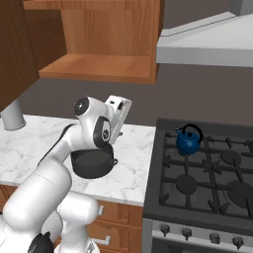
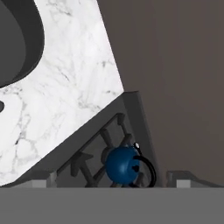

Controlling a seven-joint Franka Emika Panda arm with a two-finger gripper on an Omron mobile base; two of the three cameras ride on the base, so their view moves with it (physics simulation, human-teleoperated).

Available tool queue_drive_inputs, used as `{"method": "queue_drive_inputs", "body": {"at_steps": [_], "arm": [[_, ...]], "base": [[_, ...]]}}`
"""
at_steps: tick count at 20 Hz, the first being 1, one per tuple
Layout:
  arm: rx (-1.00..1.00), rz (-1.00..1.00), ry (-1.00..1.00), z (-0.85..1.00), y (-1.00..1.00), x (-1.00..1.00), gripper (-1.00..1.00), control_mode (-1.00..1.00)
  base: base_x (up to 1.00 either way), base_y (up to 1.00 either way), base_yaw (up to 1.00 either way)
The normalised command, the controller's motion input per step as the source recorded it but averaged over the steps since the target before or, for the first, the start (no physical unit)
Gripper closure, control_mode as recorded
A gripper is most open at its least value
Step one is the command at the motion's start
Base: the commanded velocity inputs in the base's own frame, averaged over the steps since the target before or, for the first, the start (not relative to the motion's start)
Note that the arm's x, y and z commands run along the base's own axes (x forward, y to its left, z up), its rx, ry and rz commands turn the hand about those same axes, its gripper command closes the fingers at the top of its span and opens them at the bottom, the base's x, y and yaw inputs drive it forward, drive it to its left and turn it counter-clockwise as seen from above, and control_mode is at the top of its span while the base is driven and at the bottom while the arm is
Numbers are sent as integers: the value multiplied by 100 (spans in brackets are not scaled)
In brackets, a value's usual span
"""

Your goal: Pick the kettle from the cabinet and place it on a stove burner. Then pick the pot from the counter and place it on another stove burner. Finally, turn both burners on.

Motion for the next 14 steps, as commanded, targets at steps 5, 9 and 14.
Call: {"method": "queue_drive_inputs", "body": {"at_steps": [5, 9, 14], "arm": [[0, 2, 4, 0, 11, 0, -100, -100], [0, 1, 0, 0, 6, 0, -100, -100], [0, 1, 3, -1, 17, 0, -100, -100]], "base": [[0, 0, 0], [0, 0, 0], [0, 0, 0]]}}
